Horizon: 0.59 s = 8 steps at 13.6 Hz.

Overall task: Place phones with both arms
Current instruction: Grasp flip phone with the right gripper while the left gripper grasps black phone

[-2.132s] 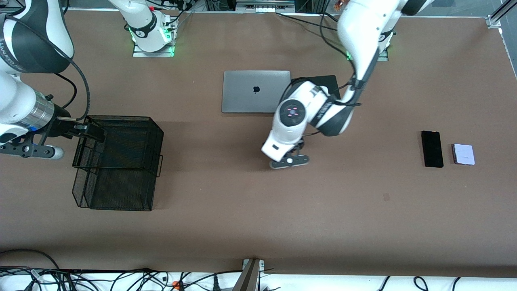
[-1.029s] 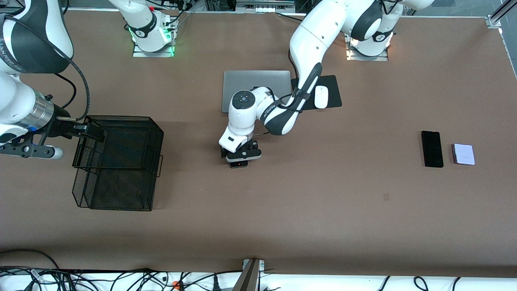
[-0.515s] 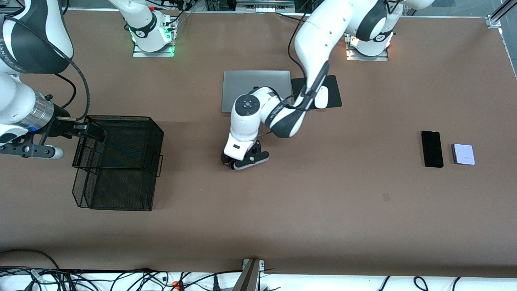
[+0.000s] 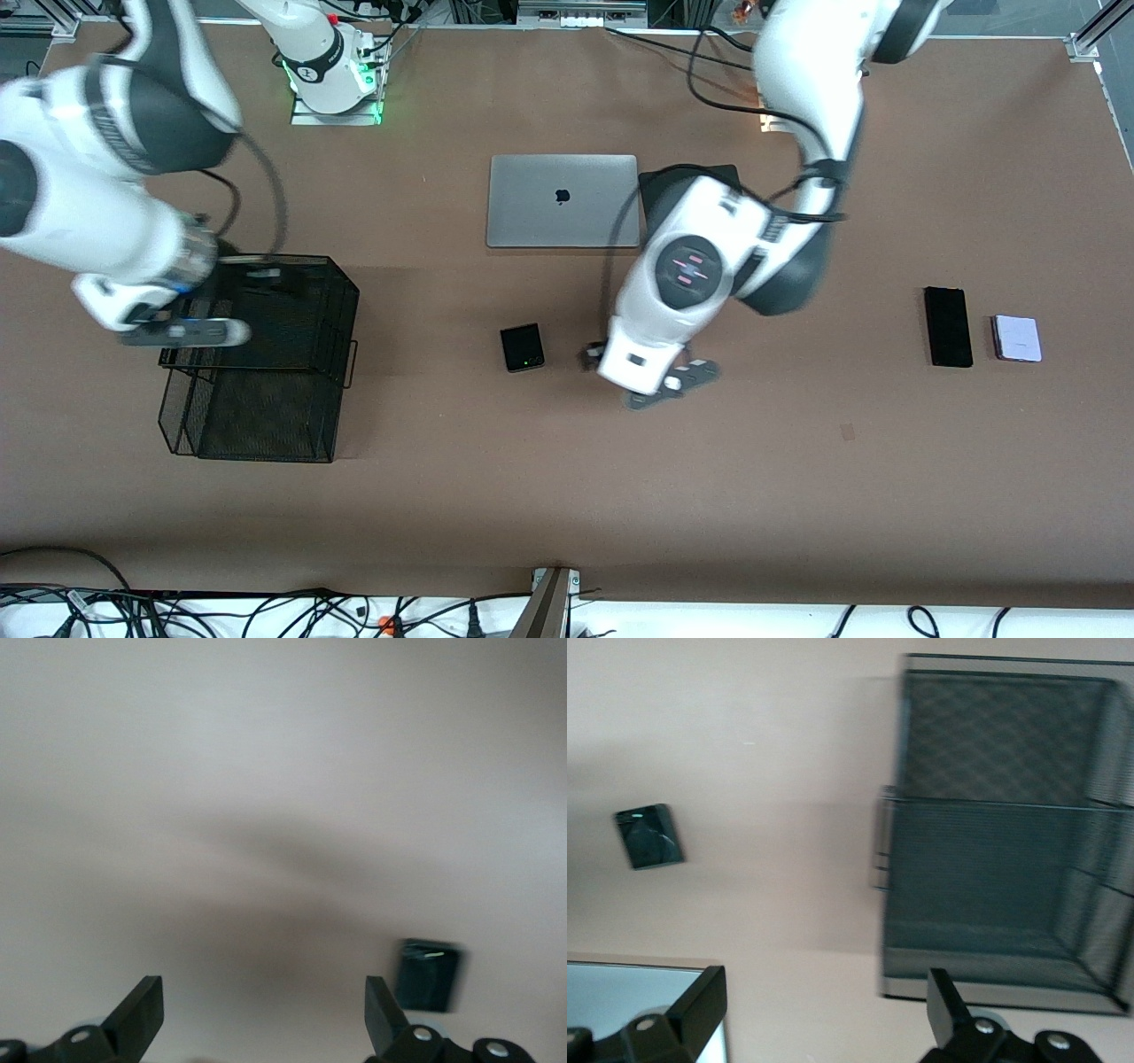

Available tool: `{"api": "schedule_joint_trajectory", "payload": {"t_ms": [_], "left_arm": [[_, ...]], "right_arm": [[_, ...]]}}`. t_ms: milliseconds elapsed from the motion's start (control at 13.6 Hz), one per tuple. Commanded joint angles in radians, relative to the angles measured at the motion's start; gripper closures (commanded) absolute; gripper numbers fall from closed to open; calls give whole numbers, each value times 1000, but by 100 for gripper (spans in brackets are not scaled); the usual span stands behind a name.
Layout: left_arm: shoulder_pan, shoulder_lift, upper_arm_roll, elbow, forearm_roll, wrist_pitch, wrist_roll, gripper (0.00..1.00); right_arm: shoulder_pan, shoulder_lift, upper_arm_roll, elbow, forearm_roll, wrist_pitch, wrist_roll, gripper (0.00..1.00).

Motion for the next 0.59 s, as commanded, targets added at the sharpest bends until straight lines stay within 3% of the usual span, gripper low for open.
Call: {"api": "schedule_joint_trajectory", "payload": {"t_ms": [0,147,368,515], "left_arm": [[91,-104,-5,-201,10,-72,250,0],[171,-215,-7,-391,116,-58,444,0],[297,-272,-7,-511,213,-40,709,0],[381,-307,-7,-624,265,70,867,0]], "right_arm": [[125,64,-5,12,19,90,80,0],[210,132,-5,12,15,165,78,0],[282,234,-5,10,22,295,81,0],[328,305,-5,10,19,375,78,0]]}}
